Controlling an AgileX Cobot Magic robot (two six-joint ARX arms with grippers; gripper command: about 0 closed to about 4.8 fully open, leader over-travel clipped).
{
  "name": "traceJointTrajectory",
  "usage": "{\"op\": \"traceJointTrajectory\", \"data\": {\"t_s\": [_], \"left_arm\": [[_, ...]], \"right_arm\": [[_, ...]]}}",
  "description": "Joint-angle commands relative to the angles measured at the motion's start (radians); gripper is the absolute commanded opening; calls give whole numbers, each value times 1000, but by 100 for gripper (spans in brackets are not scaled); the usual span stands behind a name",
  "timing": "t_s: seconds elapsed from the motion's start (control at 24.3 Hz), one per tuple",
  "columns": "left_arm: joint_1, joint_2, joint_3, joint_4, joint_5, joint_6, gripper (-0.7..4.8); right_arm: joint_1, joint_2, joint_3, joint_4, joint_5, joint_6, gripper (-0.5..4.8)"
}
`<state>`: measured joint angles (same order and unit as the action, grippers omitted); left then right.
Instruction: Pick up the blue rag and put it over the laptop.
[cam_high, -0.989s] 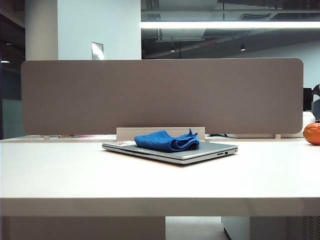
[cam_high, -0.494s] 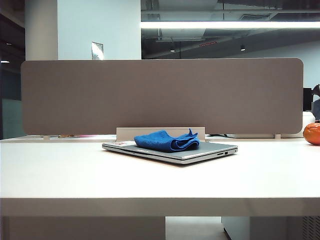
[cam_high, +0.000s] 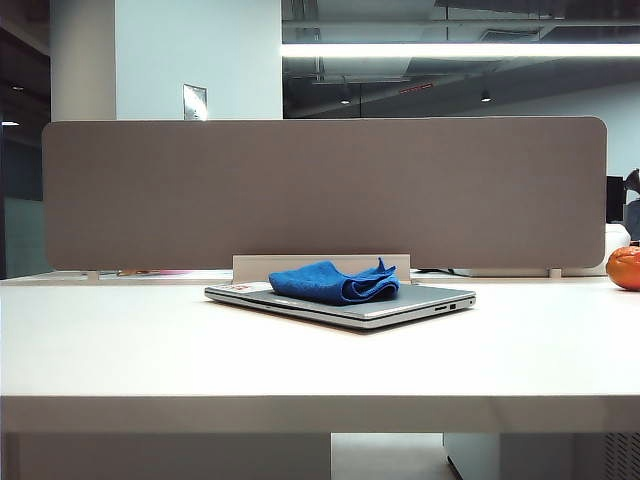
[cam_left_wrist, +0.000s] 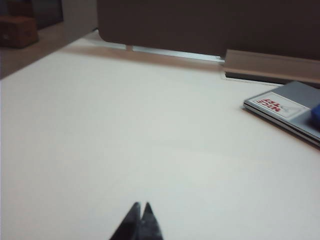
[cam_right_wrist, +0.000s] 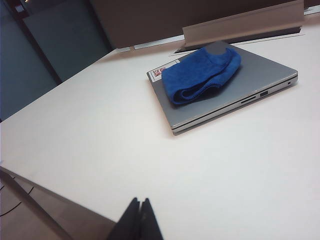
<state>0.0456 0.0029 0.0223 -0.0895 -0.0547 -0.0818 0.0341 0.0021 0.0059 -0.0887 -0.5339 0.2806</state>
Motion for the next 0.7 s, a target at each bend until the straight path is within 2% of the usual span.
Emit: {"op": "traceJointTrajectory", "data": {"t_s": [0.04,0.25,0.37,0.7], "left_arm": [[-2,1,-14,24,72,14,-6],[-2,1,-14,28,102,27,-6],[-2,1,-14,24,109,-27,-6],[-2,1,-14,24,108,-27,-6]], "right_arm": [[1,-2,-4,10,1,0,-5],[1,-2,-4,10,0,0,-5],[0,-2,-4,10,0,0,-5],[1,-2,-4,10,0,0,-5]]}}
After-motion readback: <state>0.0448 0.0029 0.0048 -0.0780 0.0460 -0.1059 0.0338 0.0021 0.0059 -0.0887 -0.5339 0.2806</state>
